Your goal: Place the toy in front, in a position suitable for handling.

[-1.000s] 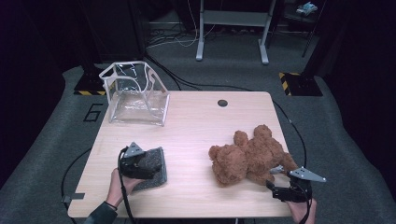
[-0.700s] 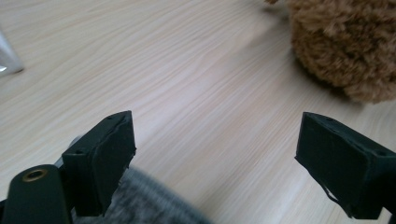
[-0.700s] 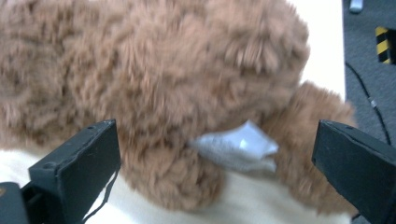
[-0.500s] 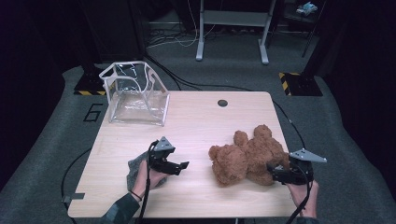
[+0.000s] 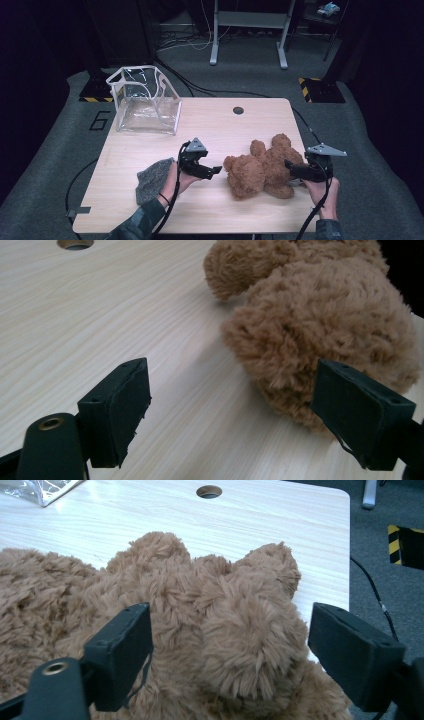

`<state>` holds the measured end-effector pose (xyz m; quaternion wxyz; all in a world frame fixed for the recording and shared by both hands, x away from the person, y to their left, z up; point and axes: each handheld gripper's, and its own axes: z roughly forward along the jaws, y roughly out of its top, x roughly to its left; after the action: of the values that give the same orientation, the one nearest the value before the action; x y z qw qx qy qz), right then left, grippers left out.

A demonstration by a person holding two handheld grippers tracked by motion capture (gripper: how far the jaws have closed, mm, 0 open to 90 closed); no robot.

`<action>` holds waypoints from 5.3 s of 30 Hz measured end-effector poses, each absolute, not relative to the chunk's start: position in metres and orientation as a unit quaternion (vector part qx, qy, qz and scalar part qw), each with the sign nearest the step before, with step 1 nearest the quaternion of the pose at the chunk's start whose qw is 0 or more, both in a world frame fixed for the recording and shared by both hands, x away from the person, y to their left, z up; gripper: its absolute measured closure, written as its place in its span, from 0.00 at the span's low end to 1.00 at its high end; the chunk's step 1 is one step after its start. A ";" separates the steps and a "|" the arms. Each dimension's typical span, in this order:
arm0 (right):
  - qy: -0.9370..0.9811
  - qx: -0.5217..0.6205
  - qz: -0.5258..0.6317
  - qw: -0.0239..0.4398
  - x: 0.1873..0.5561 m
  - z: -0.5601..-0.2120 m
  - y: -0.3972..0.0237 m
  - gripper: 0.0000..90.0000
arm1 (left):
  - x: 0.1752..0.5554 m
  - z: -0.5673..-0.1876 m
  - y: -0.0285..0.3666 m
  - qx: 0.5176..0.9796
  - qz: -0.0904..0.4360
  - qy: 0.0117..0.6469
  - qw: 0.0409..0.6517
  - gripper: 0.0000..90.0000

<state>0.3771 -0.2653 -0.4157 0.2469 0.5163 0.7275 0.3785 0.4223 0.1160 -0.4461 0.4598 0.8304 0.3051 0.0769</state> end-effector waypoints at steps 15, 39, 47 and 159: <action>0.733 0.530 0.369 0.214 0.386 -0.434 -0.269 0.42 | 0.437 -0.459 0.085 0.844 0.031 0.294 0.447 0.38; 0.739 0.517 0.358 0.243 0.382 -0.435 -0.258 0.87 | 0.439 -0.465 0.082 0.829 0.025 0.291 0.476 0.93; 0.734 0.505 0.369 0.264 0.376 -0.425 -0.250 0.90 | 0.438 -0.462 0.093 0.816 0.030 0.301 0.492 0.94; 0.721 0.529 0.379 0.238 0.405 -0.438 -0.187 0.05 | 0.483 -0.441 0.265 0.795 0.145 0.436 0.396 0.13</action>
<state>0.4048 -0.1866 -0.4377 0.2381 0.5287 0.7214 0.3786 0.4828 0.2654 -0.4408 0.3963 0.7948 0.4362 0.1446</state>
